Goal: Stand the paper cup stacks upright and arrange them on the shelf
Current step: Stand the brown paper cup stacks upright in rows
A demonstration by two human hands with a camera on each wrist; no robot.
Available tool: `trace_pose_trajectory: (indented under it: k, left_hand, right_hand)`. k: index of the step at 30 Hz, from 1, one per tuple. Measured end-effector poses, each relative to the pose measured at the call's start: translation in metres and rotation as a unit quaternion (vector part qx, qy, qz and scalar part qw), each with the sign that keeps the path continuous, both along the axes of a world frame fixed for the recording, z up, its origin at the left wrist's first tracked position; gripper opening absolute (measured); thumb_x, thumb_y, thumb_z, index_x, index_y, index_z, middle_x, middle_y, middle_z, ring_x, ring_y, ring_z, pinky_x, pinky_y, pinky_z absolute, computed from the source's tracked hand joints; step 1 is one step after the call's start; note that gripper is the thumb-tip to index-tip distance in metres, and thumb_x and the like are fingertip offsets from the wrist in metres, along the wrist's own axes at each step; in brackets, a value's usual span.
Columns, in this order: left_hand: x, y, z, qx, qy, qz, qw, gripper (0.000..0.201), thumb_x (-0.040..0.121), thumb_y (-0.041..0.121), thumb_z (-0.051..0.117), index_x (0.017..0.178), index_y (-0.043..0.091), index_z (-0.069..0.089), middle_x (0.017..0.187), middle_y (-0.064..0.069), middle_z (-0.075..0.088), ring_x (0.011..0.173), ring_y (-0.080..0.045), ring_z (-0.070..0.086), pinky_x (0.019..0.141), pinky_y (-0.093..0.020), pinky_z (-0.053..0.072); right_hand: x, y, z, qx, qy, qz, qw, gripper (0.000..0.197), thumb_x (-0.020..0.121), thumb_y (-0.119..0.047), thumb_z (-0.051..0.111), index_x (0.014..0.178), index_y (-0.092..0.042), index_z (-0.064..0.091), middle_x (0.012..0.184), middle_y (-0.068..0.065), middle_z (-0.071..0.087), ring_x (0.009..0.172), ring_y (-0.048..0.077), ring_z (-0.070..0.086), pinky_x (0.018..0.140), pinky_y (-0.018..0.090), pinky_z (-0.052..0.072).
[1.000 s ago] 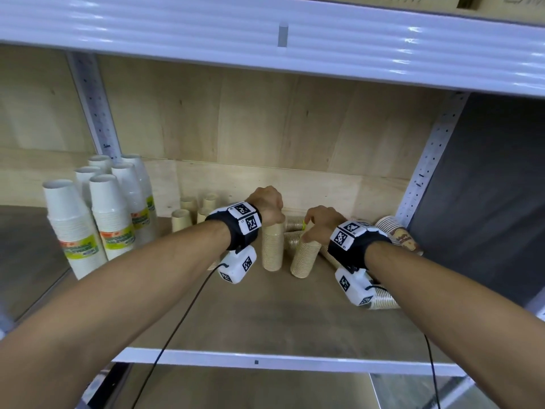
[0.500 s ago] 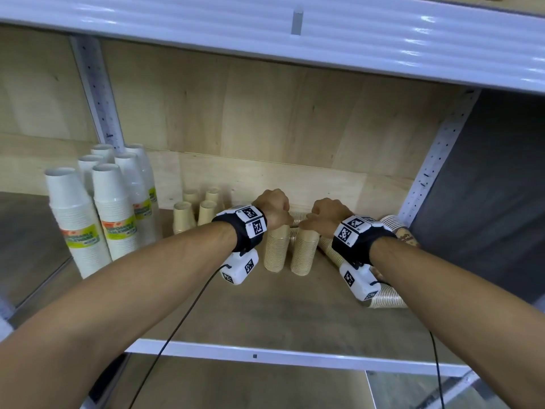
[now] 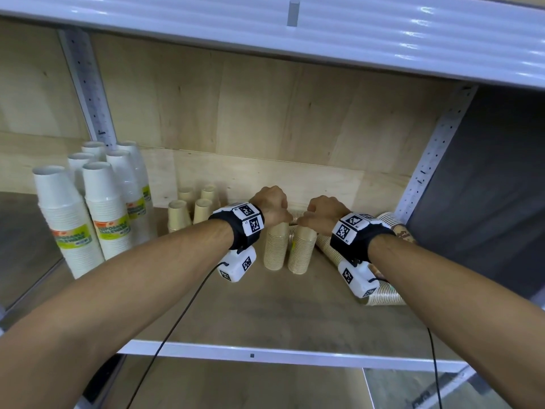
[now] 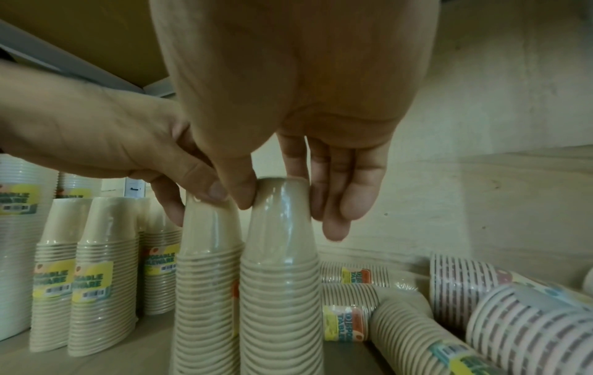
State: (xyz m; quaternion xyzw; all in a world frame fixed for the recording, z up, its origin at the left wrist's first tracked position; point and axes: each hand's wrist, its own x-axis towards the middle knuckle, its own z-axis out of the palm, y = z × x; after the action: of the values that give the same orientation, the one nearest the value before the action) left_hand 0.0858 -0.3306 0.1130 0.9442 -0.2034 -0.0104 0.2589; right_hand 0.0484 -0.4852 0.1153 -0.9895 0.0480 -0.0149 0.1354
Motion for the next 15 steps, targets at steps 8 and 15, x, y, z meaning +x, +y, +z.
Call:
trace_pose_trajectory:
  k: [8, 15]
  left_hand:
    - [0.0026, -0.0026, -0.0011, -0.004, -0.003, -0.001, 1.000, 0.049, 0.081, 0.038, 0.071, 0.123, 0.014, 0.064, 0.126, -0.003, 0.057, 0.110, -0.020, 0.056, 0.086, -0.028, 0.049]
    - [0.0080, -0.0036, 0.0024, 0.011, 0.021, -0.009, 1.000, 0.031, 0.080, 0.029, 0.074, 0.103, 0.008, 0.073, 0.104, -0.005, 0.069, 0.085, -0.020, 0.063, 0.068, -0.028, 0.053]
  right_hand:
    - [0.0013, -0.0013, -0.0008, -0.006, -0.002, -0.008, 1.000, 0.043, 0.079, -0.046, 0.065, 0.111, -0.017, 0.061, 0.105, 0.003, 0.060, 0.095, 0.022, 0.060, 0.075, 0.030, 0.050]
    - [0.0046, 0.0023, -0.0030, -0.032, -0.003, -0.010, 0.999, 0.041, 0.078, -0.045, 0.067, 0.101, -0.011, 0.067, 0.100, 0.006, 0.067, 0.087, 0.020, 0.063, 0.057, 0.023, 0.043]
